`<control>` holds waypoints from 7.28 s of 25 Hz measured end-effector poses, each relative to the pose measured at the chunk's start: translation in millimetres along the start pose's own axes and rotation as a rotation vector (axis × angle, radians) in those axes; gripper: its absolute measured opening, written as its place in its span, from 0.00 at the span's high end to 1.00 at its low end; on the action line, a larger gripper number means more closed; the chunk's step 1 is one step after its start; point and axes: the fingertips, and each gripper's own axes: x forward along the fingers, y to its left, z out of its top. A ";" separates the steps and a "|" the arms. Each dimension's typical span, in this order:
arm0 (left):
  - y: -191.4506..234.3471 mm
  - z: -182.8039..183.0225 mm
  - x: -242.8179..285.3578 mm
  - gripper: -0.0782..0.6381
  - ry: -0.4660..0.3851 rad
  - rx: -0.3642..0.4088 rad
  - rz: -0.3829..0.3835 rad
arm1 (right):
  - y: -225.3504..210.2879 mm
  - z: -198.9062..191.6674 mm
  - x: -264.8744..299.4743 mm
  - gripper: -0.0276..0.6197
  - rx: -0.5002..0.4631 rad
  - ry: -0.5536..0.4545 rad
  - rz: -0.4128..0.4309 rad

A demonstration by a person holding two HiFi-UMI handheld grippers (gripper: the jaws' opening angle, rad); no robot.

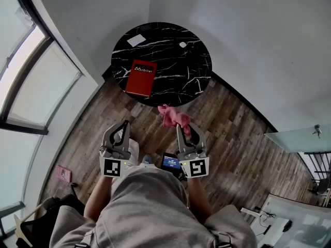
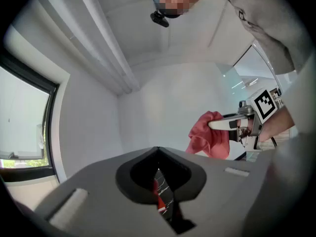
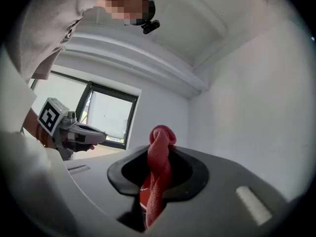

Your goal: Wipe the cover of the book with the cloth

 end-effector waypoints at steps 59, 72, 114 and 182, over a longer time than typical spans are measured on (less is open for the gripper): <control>117.6 -358.1 188.9 0.43 0.574 0.036 -0.604 | -59.9 -310.2 392.6 0.81 -0.370 0.779 0.252; 89.5 -409.8 217.5 0.43 0.722 -0.021 -0.539 | -63.9 -427.4 405.9 0.81 -0.391 0.973 0.439; 82.0 -417.5 230.2 0.40 0.814 -0.035 -0.513 | -6.0 -431.7 332.6 0.83 -0.369 1.131 0.545; 85.8 -398.4 233.6 0.40 0.740 -0.006 -0.552 | 58.0 -358.8 280.0 0.82 -0.313 1.109 0.714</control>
